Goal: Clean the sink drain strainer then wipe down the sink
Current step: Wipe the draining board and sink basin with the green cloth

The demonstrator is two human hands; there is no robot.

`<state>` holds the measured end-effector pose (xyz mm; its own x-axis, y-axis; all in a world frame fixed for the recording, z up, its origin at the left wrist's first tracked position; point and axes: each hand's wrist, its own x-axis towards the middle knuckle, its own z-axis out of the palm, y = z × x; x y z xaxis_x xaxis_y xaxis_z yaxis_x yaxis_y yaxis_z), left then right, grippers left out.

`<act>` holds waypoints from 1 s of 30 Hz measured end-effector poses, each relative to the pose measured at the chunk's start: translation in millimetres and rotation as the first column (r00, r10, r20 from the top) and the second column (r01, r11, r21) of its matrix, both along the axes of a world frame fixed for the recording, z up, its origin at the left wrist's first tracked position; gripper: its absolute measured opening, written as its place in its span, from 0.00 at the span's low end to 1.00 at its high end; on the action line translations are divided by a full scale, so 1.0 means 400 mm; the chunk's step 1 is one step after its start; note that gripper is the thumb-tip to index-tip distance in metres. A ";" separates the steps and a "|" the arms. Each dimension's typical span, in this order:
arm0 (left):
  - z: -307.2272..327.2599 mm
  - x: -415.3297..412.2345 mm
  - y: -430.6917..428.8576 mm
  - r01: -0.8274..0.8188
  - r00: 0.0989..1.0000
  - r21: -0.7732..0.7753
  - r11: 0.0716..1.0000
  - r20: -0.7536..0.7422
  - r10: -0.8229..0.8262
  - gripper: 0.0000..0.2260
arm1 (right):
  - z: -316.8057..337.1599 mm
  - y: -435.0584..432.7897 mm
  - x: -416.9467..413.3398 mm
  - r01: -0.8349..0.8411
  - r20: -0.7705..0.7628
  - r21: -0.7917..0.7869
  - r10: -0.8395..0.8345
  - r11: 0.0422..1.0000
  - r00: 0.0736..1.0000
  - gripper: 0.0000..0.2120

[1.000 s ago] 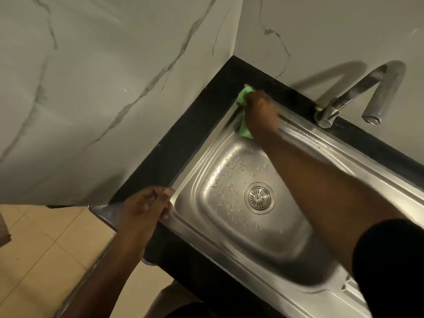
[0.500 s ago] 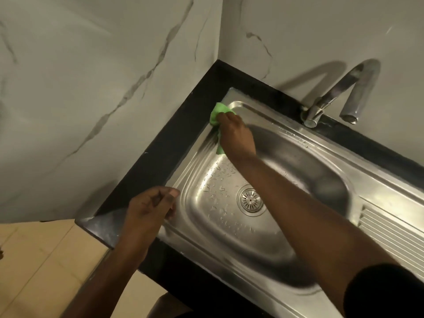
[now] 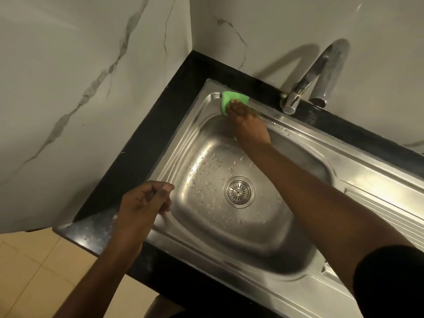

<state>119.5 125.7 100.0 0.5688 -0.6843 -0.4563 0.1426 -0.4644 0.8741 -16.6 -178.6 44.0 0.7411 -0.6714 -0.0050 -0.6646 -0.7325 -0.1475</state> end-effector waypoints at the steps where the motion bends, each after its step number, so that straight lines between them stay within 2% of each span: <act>1: 0.005 -0.004 -0.004 0.007 1.000 -0.002 1.000 0.000 -0.007 0.15 | 0.000 0.006 -0.032 0.019 0.006 0.007 -0.019 1.000 1.000 0.32; 2: 0.010 -0.007 -0.009 0.019 1.000 -0.006 1.000 0.003 -0.019 0.16 | -0.001 0.012 -0.066 0.042 0.005 0.009 -0.042 0.999 0.999 0.33; 5: 0.015 -0.008 -0.014 0.055 0.998 -0.031 0.998 0.008 -0.055 0.08 | 0.004 0.036 -0.183 0.136 -0.064 0.023 -0.134 0.990 0.989 0.32; 7: 0.011 -0.004 -0.011 0.076 0.997 -0.034 0.997 0.014 -0.075 0.06 | 0.017 0.066 -0.283 0.245 -0.087 0.024 -0.242 0.969 0.966 0.34; 10: 0.005 -0.002 -0.007 0.110 0.994 -0.046 0.993 0.022 -0.110 0.07 | 0.036 0.109 -0.428 0.409 -0.081 0.026 -0.406 0.912 0.910 0.38; 13: 0.003 -0.003 -0.009 0.145 0.989 -0.072 0.987 0.019 -0.144 0.06 | 0.047 0.113 -0.503 0.550 -0.075 0.042 -0.546 0.834 0.834 0.37; 18: 0.000 -0.001 -0.002 0.137 0.991 -0.105 0.985 0.006 -0.137 0.08 | 0.056 0.110 -0.512 0.747 0.085 0.088 -0.752 0.659 0.653 0.30; 21: -0.007 0.006 0.016 0.127 0.991 -0.069 0.990 -0.023 -0.128 0.07 | 0.054 0.111 -0.524 0.849 0.252 0.130 -0.845 0.512 0.471 0.30; 24: -0.016 0.011 0.029 0.136 0.990 -0.015 0.991 -0.025 -0.137 0.05 | 0.034 0.094 -0.478 0.873 0.337 0.280 -0.893 0.399 0.299 0.28; 25: -0.018 0.012 0.030 0.142 0.990 -0.003 0.990 -0.019 -0.142 0.05 | 0.024 0.085 -0.450 0.863 0.331 0.311 -0.896 0.399 0.295 0.25; 27: -0.020 0.016 0.027 0.143 0.990 0.003 0.990 -0.015 -0.143 0.05 | 0.004 0.072 -0.386 0.851 0.319 0.288 -0.881 0.440 0.349 0.20; 30: -0.026 0.017 0.018 0.149 0.989 0.001 0.989 -0.017 -0.149 0.11 | -0.016 0.060 -0.292 0.825 0.340 0.257 -0.846 0.504 0.411 0.19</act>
<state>126.3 133.1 89.5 0.4525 -0.7602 -0.4662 0.0861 -0.4831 0.8713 -133.4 -154.6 37.6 -0.2470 -0.9661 0.0748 -0.8201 0.1673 -0.5472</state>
